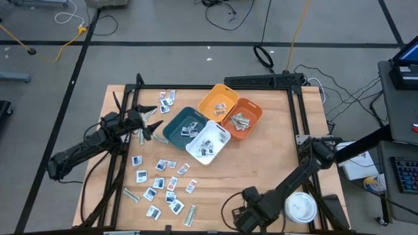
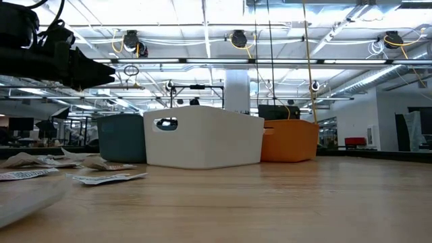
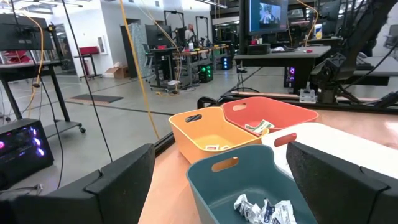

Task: Pick & Place First Aid Supplies
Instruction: Put the black towelette pack into the white bin, then put the green bandage pack into the orange bin

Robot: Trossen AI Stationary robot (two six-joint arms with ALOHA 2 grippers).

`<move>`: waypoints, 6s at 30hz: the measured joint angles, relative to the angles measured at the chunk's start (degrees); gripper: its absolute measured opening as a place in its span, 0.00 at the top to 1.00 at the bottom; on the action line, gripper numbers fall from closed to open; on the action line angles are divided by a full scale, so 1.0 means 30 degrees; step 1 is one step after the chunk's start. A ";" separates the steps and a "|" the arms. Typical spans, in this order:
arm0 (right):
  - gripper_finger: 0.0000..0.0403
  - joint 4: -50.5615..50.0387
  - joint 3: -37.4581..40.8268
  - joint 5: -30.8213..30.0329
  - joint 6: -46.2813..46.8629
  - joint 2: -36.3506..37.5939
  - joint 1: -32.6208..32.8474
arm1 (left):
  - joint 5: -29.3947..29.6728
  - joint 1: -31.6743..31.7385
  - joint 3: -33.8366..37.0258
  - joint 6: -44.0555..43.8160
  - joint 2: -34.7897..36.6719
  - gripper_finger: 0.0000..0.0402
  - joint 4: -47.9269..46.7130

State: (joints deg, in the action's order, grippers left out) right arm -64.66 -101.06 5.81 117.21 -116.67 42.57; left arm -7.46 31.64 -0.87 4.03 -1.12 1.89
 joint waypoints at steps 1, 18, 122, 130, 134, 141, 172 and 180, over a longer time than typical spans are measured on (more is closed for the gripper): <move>0.41 0.0213 0.0008 0.0057 -0.0065 -0.0297 -0.0007 | 0.0000 -0.0007 0.0001 0.0000 0.0006 0.09 0.0000; 0.46 0.2996 0.1634 0.1700 0.0346 -0.2509 -0.0297 | 0.0000 -0.0002 0.0001 0.0000 0.0001 0.09 0.0006; 0.71 0.0625 -0.4408 0.2548 -3.0889 -0.3701 -1.6320 | 0.0000 -0.0004 0.0001 0.0000 0.0006 0.09 0.0000; 0.42 0.2707 -0.3835 -0.2113 -3.2336 -0.1520 -1.6470 | 0.0000 -0.0004 -0.0002 0.0000 -0.0001 0.09 0.0000; 0.36 0.6676 -0.0940 -0.4317 -3.3659 0.0880 -1.6696 | 0.0000 -0.0002 -0.0002 0.0000 0.0002 0.09 0.0000; 0.27 1.5223 0.6966 -0.6502 -3.6735 0.6728 -1.7224 | 0.0007 0.0000 -0.0006 0.0000 0.0000 0.09 -0.0022; 0.05 2.8184 3.1097 -0.7849 -4.0737 3.1985 -2.1956 | 0.0007 -0.0002 -0.0004 0.0000 0.0006 0.09 -0.0015; 0.06 2.8142 3.2742 -0.7845 -4.0226 3.4810 -2.2301 | 0.0000 -0.0007 -0.0004 0.0000 -0.0001 0.09 -0.0015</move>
State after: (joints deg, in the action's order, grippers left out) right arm 19.77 -2.83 -17.73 -3.46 -12.24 -24.34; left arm -7.46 31.62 -0.88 4.03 -1.13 1.85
